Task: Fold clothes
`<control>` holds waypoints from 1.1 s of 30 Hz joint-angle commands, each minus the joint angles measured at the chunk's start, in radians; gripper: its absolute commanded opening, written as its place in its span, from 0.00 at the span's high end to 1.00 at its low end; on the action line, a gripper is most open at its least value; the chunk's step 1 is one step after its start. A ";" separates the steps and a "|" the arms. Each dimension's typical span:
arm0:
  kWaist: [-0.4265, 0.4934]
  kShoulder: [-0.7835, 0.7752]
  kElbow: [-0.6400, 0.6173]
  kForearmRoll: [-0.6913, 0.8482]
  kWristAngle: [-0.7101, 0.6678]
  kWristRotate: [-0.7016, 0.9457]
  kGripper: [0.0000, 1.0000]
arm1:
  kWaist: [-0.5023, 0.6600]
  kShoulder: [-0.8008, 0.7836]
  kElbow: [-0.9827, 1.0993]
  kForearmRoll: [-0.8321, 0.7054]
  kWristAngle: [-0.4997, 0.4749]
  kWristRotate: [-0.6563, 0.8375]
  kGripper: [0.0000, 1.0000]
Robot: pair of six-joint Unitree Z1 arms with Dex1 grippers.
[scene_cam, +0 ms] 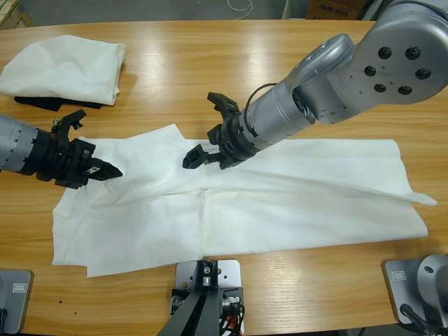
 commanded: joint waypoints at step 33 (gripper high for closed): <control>0.182 0.206 -0.174 0.126 -0.199 0.158 1.00 | -0.007 0.064 0.170 -0.069 0.162 0.057 0.10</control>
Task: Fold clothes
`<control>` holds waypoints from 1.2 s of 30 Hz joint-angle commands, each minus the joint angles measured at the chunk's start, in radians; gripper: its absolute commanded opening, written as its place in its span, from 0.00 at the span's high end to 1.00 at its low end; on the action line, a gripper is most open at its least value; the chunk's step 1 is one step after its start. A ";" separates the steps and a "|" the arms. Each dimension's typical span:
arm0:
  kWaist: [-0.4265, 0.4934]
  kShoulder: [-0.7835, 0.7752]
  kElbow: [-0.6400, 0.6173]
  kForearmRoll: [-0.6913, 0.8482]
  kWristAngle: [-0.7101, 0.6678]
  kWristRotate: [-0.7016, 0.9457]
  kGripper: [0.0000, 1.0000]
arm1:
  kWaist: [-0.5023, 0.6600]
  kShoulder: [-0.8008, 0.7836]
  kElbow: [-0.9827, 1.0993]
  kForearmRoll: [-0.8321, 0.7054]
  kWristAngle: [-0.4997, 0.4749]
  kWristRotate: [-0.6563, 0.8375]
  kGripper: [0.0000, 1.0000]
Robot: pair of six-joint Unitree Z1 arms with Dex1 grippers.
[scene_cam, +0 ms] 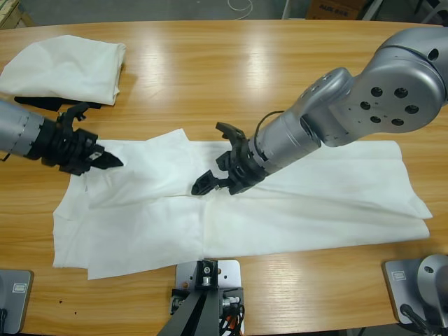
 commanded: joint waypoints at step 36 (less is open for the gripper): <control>0.195 0.051 -0.287 0.637 0.227 0.331 0.00 | -0.002 0.058 0.087 -0.001 0.027 0.002 0.09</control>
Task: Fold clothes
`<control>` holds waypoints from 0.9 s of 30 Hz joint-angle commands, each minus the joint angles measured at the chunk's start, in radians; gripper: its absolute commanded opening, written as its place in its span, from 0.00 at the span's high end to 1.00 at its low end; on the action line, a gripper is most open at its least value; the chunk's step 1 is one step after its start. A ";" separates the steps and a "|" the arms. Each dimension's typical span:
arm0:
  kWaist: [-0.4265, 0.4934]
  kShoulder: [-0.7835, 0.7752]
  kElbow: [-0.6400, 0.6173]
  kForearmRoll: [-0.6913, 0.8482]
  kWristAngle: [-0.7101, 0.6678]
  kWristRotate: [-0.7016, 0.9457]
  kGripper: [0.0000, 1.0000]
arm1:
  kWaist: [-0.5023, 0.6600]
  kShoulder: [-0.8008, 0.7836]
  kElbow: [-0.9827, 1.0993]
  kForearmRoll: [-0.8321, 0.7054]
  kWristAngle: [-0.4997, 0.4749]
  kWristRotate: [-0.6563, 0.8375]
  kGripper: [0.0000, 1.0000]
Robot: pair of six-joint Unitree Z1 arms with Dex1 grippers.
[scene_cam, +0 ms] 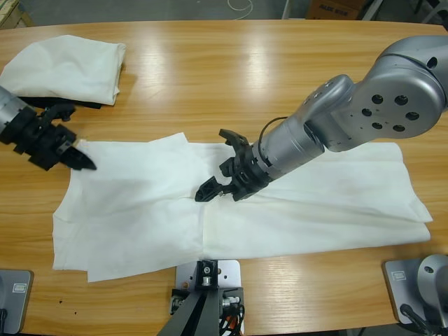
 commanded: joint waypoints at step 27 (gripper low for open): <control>-0.581 0.035 -0.069 -0.205 0.317 -0.194 1.00 | -0.045 -0.317 0.013 0.360 -0.489 0.014 0.09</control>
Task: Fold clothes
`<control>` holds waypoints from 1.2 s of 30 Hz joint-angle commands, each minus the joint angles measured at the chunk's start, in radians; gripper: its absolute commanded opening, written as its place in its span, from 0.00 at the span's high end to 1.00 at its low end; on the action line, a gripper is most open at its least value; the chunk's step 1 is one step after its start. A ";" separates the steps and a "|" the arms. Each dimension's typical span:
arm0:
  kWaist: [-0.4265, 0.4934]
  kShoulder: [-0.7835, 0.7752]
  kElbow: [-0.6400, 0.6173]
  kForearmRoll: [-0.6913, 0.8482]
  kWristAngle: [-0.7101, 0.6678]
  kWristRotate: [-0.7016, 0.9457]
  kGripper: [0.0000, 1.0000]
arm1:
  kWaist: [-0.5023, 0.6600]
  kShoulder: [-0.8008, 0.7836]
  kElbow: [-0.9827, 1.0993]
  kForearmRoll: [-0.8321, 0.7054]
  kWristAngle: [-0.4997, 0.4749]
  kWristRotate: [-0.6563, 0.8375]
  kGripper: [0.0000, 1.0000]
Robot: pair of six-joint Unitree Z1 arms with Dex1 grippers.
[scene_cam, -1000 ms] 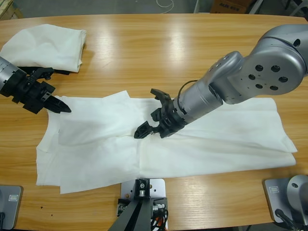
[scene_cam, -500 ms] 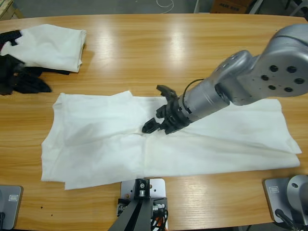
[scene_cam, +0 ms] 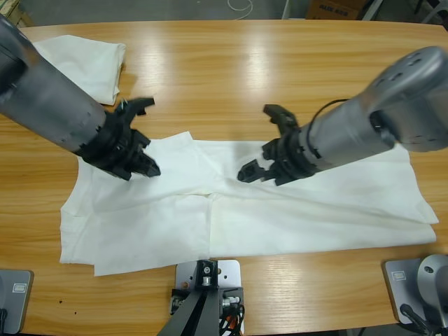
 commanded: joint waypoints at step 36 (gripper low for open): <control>-0.142 0.029 0.294 -0.151 0.180 -0.063 1.00 | -0.292 0.153 0.007 0.164 -0.312 0.042 1.00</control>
